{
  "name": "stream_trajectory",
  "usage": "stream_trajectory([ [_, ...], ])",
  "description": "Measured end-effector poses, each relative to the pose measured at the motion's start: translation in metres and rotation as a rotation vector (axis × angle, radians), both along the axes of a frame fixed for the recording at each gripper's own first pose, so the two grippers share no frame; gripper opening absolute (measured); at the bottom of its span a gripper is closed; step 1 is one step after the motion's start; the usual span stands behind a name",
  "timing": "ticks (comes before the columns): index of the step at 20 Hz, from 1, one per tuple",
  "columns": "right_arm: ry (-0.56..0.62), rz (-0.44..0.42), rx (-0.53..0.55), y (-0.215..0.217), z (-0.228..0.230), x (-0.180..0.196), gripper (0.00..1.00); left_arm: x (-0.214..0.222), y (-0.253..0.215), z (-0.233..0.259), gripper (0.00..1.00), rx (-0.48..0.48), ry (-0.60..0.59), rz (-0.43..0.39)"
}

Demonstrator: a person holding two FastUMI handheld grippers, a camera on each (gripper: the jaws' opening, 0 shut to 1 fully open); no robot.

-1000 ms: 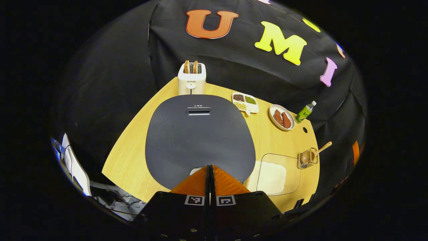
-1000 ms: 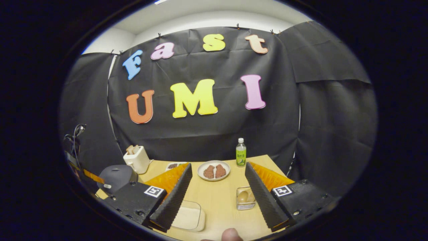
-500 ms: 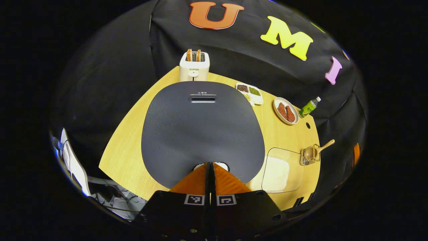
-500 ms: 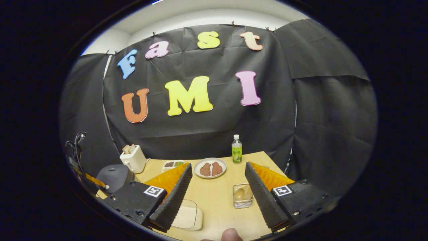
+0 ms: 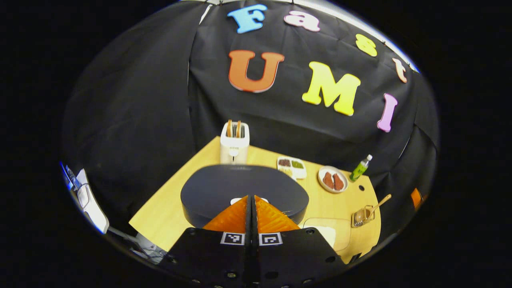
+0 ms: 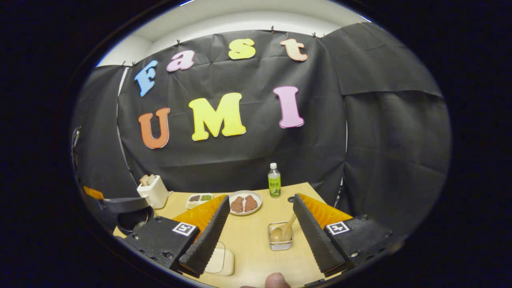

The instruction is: Close the left gripper, press the button to open the rice cooker; take a wooden spoon from the chopstick holder with the right hand, scoop a spoonful of rice and pour it into the rice cooker, then put the wooden spoon back into the chopstick holder.

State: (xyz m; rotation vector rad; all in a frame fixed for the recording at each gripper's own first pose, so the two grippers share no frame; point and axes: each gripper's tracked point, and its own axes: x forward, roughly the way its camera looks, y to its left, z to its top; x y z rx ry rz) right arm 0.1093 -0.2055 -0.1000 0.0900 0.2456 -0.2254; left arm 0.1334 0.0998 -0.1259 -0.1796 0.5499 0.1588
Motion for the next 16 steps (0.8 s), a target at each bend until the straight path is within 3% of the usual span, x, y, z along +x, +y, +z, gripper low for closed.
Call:
stream_trajectory([
  [1,-0.003,-0.002,-0.002,-0.003,0.002,0.001,0.94,0.003,-0.001,0.015,0.0,0.02,-0.043,-0.004],
  [2,-0.005,-0.002,-0.009,-0.007,0.002,0.002,1.0,0.006,-0.005,0.026,0.0,0.021,-0.073,-0.014],
  [9,0.017,0.001,-0.049,-0.041,-0.006,0.005,1.0,-0.012,-0.035,0.06,0.0,-0.027,-0.198,-0.002],
  [11,0.022,0.015,-0.055,-0.049,-0.016,0.008,1.0,-0.021,-0.047,0.068,0.01,-0.002,-0.236,-0.016],
  [12,0.048,0.019,-0.061,-0.055,-0.027,0.009,0.94,-0.024,-0.051,0.074,0.0,0.009,-0.261,-0.022],
  [13,0.07,0.017,-0.058,-0.065,-0.038,0.01,1.0,-0.025,-0.057,0.078,0.01,0.012,-0.286,-0.03],
  [15,0.099,0.007,-0.046,-0.077,-0.051,0.015,0.94,-0.029,-0.065,0.077,0.1,0.045,-0.307,-0.045],
  [16,0.1,0.002,-0.045,-0.081,-0.055,0.018,1.0,-0.032,-0.064,0.072,0.36,0.077,-0.297,-0.045],
])
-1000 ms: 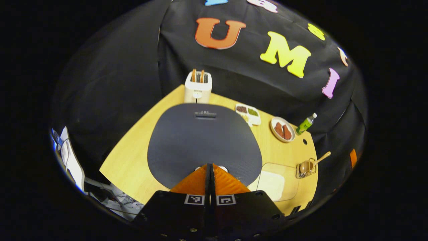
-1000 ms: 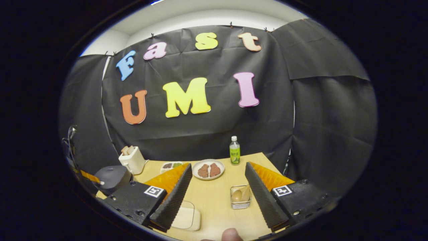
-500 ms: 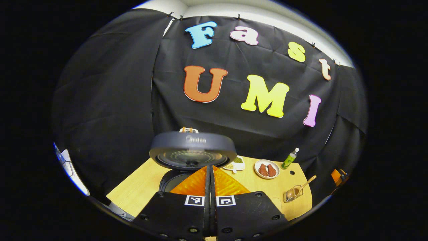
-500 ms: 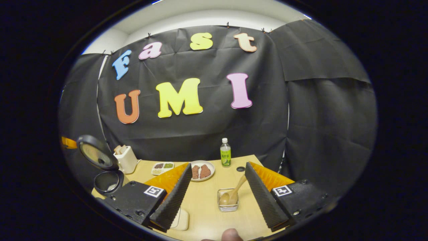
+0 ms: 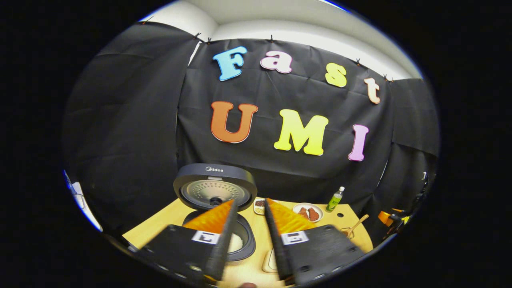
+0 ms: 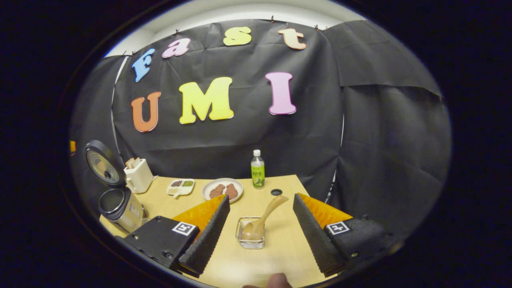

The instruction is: Close the left gripper, press the button to open the rice cooker; take a wooden spoon from the chopstick holder with the right hand, scoop a spoonful of rice and pour it into the rice cooker, then put the wooden spoon back into the chopstick holder.

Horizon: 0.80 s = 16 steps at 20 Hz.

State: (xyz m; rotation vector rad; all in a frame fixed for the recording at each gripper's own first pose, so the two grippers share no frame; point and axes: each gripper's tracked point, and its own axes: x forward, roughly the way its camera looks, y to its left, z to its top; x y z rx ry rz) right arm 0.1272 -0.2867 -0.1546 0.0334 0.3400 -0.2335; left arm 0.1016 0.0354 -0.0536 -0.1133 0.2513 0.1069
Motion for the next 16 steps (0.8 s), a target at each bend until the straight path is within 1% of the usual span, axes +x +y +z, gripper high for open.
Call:
stream_trajectory([
  [1,0.003,0.001,0.003,-0.003,-0.005,0.004,0.94,-0.002,0.005,-0.006,0.63,0.031,0.011,0.017],
  [2,0.008,0.008,0.008,-0.004,-0.011,0.008,0.94,-0.004,0.005,-0.003,0.89,0.047,0.01,0.029],
  [3,0.012,0.016,0.016,-0.005,-0.017,0.014,0.94,-0.005,0.002,0.0,0.96,0.053,0.002,0.036],
  [4,0.021,0.021,0.028,-0.006,-0.024,0.021,1.0,-0.005,0.0,0.002,0.95,0.053,-0.008,0.038],
  [7,0.065,0.021,0.069,-0.018,-0.052,0.041,1.0,-0.001,-0.004,0.004,0.95,0.045,-0.018,0.048],
  [8,0.087,0.022,0.084,-0.02,-0.063,0.048,0.95,0.0,-0.006,0.002,0.95,0.041,-0.011,0.05],
  [9,0.107,0.024,0.1,-0.023,-0.075,0.055,1.0,0.001,-0.006,0.002,0.95,0.039,-0.006,0.057],
  [12,0.173,0.046,0.129,-0.029,-0.106,0.074,1.0,0.008,-0.013,0.0,0.95,0.031,0.013,0.065],
  [13,0.195,0.055,0.143,-0.031,-0.116,0.08,0.95,0.008,-0.015,-0.001,0.95,0.027,0.018,0.073],
  [14,0.216,0.062,0.153,-0.033,-0.127,0.086,1.0,0.009,-0.017,-0.001,0.95,0.028,0.021,0.08],
  [15,0.232,0.069,0.16,-0.036,-0.136,0.09,1.0,0.01,-0.018,-0.003,0.95,0.031,0.026,0.086],
  [16,0.245,0.073,0.161,-0.04,-0.145,0.097,0.89,0.011,-0.021,-0.005,0.95,0.035,0.032,0.087],
])
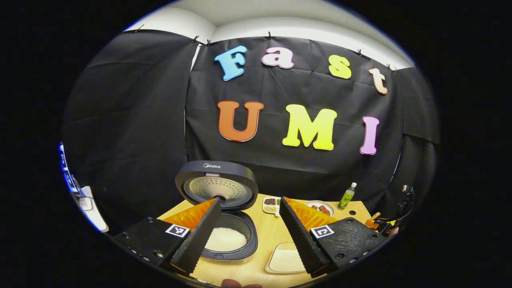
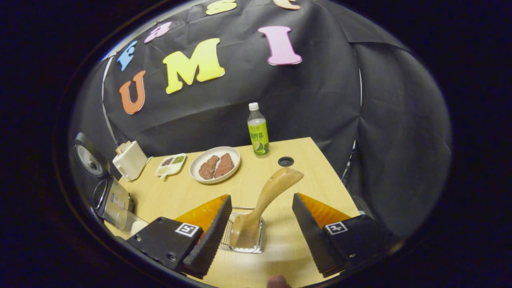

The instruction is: Close the left gripper, press the button to open the rice cooker; take a wooden spoon from the chopstick holder with the right hand, scoop a spoonful of rice and pour it into the rice cooker, then put the wooden spoon back into the chopstick holder.

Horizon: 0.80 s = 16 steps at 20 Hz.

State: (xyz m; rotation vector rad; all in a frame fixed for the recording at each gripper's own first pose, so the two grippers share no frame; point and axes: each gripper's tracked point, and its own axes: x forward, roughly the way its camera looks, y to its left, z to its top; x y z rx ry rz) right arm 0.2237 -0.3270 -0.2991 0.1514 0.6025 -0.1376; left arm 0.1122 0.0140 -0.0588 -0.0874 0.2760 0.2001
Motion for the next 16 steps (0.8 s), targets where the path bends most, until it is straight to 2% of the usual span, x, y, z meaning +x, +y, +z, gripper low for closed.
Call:
stream_trajectory([
  [1,0.01,0.007,0.008,-0.002,-0.009,0.005,0.93,0.0,-0.004,0.0,0.95,0.008,0.007,0.0],
  [2,0.015,0.014,0.017,-0.003,-0.015,0.011,0.9,0.0,-0.006,0.0,0.95,0.018,0.01,-0.001],
  [3,0.022,0.021,0.026,-0.003,-0.02,0.014,0.72,0.0,-0.007,0.002,0.95,0.023,0.011,-0.002],
  [4,0.029,0.027,0.038,-0.002,-0.024,0.015,0.79,0.0,-0.008,0.003,0.95,0.022,0.012,0.002],
  [5,0.035,0.035,0.052,0.0,-0.027,0.017,0.58,-0.001,-0.009,0.005,0.95,0.018,0.009,0.008],
  [6,0.036,0.04,0.052,0.001,-0.028,0.018,0.65,-0.003,-0.008,0.004,0.95,0.014,0.007,0.017],
  [8,0.029,0.056,0.041,0.003,-0.025,0.022,0.57,-0.005,-0.007,0.002,0.95,0.008,0.014,0.027],
  [11,0.039,0.061,0.054,0.01,-0.021,0.017,0.31,-0.013,-0.006,0.006,0.95,0.008,0.002,0.032],
  [16,0.05,0.037,0.119,0.027,-0.009,0.003,0.14,-0.031,0.002,0.016,0.95,0.004,-0.04,0.041],
])
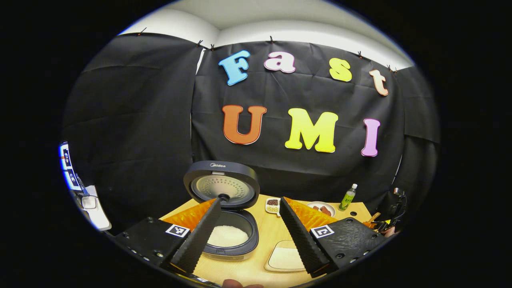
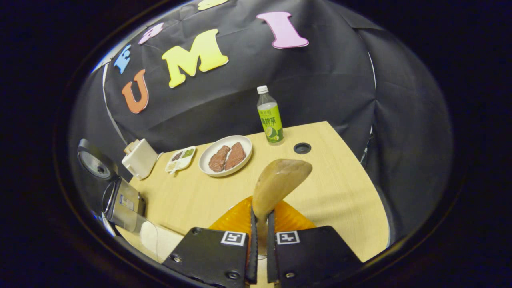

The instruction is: Close the left gripper, press the button to open the rice cooker; take a wooden spoon from the chopstick holder with the right hand, scoop a spoonful of rice and pour it into the rice cooker, then put the wooden spoon back into the chopstick holder.

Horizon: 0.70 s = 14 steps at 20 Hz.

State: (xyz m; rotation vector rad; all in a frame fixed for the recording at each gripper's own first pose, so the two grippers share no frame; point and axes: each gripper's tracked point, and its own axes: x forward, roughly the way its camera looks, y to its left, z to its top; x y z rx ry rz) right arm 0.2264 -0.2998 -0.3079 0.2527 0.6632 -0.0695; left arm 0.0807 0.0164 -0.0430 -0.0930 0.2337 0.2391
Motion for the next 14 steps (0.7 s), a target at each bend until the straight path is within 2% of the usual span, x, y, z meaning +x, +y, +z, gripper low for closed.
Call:
stream_trajectory([
  [3,-0.038,-0.037,-0.023,0.002,0.026,-0.007,0.11,-0.018,0.016,0.008,0.95,-0.004,-0.034,0.023],
  [9,-0.134,-0.069,-0.116,0.025,0.104,-0.025,0.11,-0.048,0.036,0.015,0.95,-0.03,-0.108,0.017],
  [14,-0.165,-0.026,-0.104,0.098,0.149,-0.047,0.11,-0.06,0.031,0.011,0.94,-0.006,-0.126,-0.1],
])
